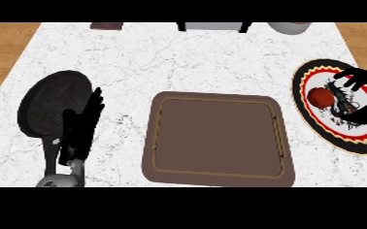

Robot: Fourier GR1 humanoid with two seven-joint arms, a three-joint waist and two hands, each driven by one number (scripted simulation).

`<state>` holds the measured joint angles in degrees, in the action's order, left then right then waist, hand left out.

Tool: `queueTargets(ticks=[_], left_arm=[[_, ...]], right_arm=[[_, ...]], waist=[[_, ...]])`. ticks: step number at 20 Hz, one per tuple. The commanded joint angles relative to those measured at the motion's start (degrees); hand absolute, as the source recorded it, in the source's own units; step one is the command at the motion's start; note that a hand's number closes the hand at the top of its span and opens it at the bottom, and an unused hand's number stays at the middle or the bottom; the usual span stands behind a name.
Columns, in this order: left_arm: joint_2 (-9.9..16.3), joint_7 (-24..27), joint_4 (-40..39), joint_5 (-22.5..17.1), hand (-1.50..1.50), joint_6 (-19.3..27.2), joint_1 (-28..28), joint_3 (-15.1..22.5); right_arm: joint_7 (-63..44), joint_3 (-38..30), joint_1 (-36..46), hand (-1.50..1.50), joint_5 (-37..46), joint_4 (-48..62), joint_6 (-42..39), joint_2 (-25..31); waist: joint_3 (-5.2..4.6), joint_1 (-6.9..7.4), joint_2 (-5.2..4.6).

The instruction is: Pick the bell pepper from the tray and place it in the plate

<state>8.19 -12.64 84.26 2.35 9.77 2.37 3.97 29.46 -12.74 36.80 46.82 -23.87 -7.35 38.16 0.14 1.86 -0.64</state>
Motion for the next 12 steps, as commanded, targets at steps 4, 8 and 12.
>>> queueTargets(ticks=[4, 8, 12], left_arm=[[-1.1, -1.2, -0.6, 0.5, 0.00, 0.7, 1.5, 0.3], [-0.6, 0.1, -1.6, 0.2, 0.00, 0.6, 1.0, -0.8], [-1.8, 1.5, -0.5, 1.1, 0.00, 1.3, -1.2, 0.5]], right_arm=[[15.1, -6.1, 3.1, -1.50, -7.5, 4.6, -6.8, 1.8], [15.9, -15.9, 5.2, -1.50, -18.7, 6.8, -15.4, 0.5], [19.8, -18.9, 1.1, -1.50, -21.9, 11.3, -22.1, 4.7]], waist=[[0.09, -0.48, 0.02], [0.01, -1.65, 0.41], [0.08, -0.87, 0.07]])
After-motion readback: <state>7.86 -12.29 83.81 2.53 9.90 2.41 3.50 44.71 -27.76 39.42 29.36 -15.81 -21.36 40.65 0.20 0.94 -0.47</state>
